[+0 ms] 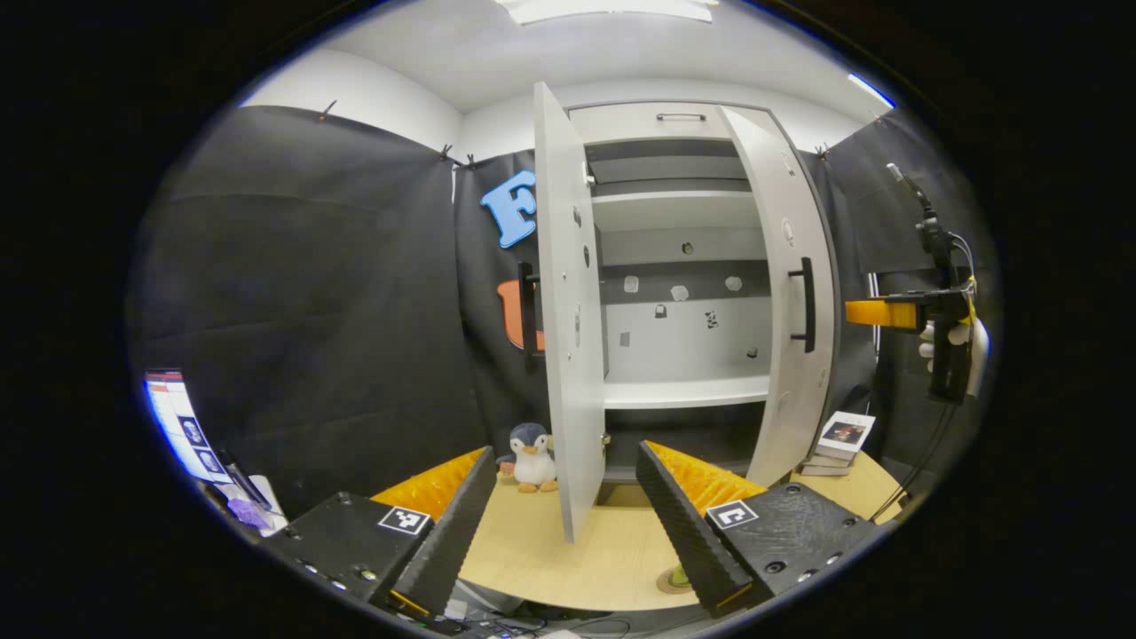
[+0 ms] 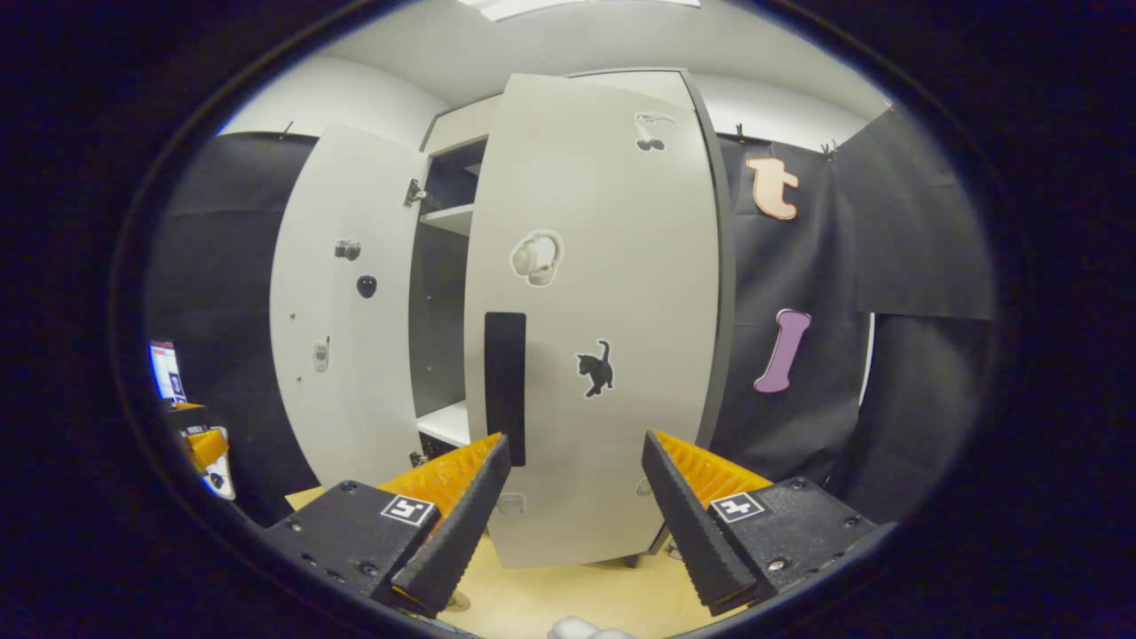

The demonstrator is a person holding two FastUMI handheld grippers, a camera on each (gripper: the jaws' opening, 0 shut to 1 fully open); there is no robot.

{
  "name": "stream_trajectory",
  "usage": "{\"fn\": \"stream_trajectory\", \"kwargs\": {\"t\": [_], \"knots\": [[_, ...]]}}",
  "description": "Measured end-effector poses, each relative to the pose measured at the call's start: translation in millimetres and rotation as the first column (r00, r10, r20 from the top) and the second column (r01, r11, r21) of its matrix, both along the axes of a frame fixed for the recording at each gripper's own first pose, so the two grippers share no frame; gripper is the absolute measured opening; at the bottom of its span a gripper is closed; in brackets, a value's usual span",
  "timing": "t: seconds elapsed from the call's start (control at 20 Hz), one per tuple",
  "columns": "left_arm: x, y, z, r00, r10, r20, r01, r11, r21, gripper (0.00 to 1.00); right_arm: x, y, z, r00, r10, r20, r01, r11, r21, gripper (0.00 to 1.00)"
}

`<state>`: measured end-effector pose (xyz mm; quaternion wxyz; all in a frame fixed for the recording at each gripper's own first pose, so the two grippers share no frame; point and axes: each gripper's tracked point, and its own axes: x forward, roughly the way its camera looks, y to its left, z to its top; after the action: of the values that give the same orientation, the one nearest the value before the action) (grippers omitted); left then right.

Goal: Grasp the bottle in the cabinet with the left hand and place it on the coaster, then close the right door with the right hand and the left door with the left hand.

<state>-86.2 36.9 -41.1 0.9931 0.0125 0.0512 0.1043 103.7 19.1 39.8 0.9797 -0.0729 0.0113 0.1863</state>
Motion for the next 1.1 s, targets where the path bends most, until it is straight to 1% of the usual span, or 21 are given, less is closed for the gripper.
{"fn": "stream_trajectory", "kwargs": {"t": [0.15,0.25,0.3,0.35,0.45,0.55,0.6,0.65,0.85,0.9,1.1], "knots": [[3,8,0,1.000,0.003,-0.003,-0.003,1.000,0.002,0.97,-6,1,-4,1.000,0.000,-0.013,0.000,1.000,0.006,0.98],[7,15,0,1.000,0.001,-0.003,-0.001,1.000,0.001,0.96,-23,4,-12,1.000,0.003,-0.020,-0.003,1.000,0.001,0.98],[10,21,3,1.000,0.000,0.001,0.000,1.000,0.007,0.96,-29,4,-16,1.000,0.002,-0.025,-0.002,1.000,-0.003,0.96],[14,29,5,1.000,0.002,0.005,-0.002,1.000,0.015,0.97,-34,5,-20,1.000,-0.001,-0.028,0.000,1.000,-0.007,0.98],[28,49,7,1.000,0.009,0.007,-0.009,1.000,0.024,0.97,-44,4,-30,0.999,-0.021,-0.037,0.020,1.000,-0.015,0.98],[45,66,14,1.000,-0.007,0.028,0.006,1.000,0.003,0.98,-55,5,-41,0.998,-0.047,-0.050,0.046,0.999,-0.020,0.98],[56,73,18,0.999,-0.021,0.040,0.022,1.000,-0.013,0.97,-59,5,-45,0.996,-0.062,-0.057,0.061,0.998,-0.023,0.96],[67,82,22,0.998,-0.023,0.050,0.024,1.000,-0.016,0.97,-65,4,-50,0.995,-0.079,-0.064,0.077,0.997,-0.026,0.98],[110,123,30,0.998,-0.010,0.060,0.008,1.000,0.028,0.98,-85,-1,-63,0.984,-0.156,-0.080,0.155,0.988,-0.020,0.98],[122,130,34,0.998,-0.012,0.065,0.011,1.000,0.027,0.96,-89,-2,-65,0.981,-0.178,-0.082,0.177,0.984,-0.017,0.98],[162,143,45,0.996,-0.025,0.091,0.024,1.000,0.010,0.98,-107,-9,-78,0.961,-0.256,-0.103,0.255,0.967,-0.019,0.98]]}}
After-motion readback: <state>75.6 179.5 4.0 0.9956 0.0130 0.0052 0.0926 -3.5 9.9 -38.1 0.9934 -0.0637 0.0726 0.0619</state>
